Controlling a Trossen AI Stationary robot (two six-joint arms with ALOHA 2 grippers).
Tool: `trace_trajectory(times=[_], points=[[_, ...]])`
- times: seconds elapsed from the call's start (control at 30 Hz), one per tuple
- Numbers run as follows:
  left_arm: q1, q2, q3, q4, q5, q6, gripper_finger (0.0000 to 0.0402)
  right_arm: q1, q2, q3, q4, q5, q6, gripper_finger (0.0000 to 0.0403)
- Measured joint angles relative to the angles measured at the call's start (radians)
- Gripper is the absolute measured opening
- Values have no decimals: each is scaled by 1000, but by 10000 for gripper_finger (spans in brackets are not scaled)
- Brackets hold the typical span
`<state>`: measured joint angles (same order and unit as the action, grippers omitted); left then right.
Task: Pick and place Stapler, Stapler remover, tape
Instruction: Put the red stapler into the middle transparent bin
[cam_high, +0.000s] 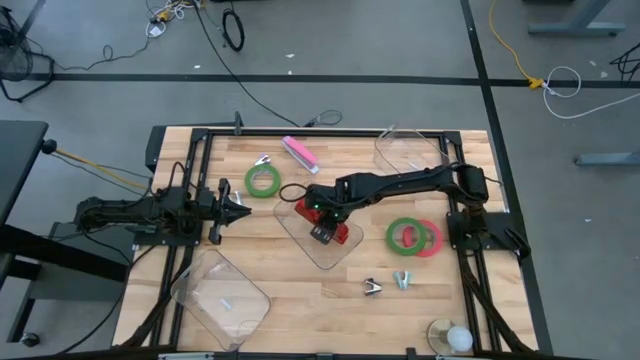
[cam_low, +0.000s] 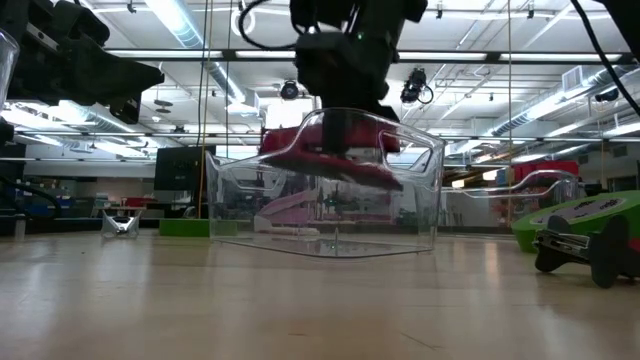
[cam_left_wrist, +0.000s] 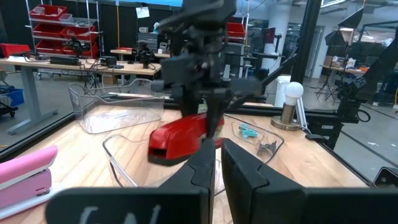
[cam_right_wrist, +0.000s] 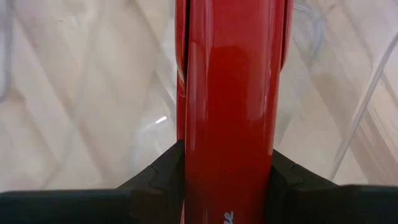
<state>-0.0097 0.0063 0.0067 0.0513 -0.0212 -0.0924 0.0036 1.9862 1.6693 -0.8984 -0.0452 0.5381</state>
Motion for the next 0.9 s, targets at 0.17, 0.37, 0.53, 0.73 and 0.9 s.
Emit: trace_trajectory(times=[0.17,0.37,0.53,0.73,0.9], points=[[0,0,0,0,0,0,30,24,0,61,-41,0,7,142],[0,0,0,0,0,0,30,42,-1,82,-70,-46,35,142],[0,0,0,0,0,0,30,45,-1,83,-78,-61,48,142],[0,0,0,0,0,0,30,45,0,98,-144,-74,56,142],[0,0,0,0,0,0,30,43,0,156,-182,-50,46,142]])
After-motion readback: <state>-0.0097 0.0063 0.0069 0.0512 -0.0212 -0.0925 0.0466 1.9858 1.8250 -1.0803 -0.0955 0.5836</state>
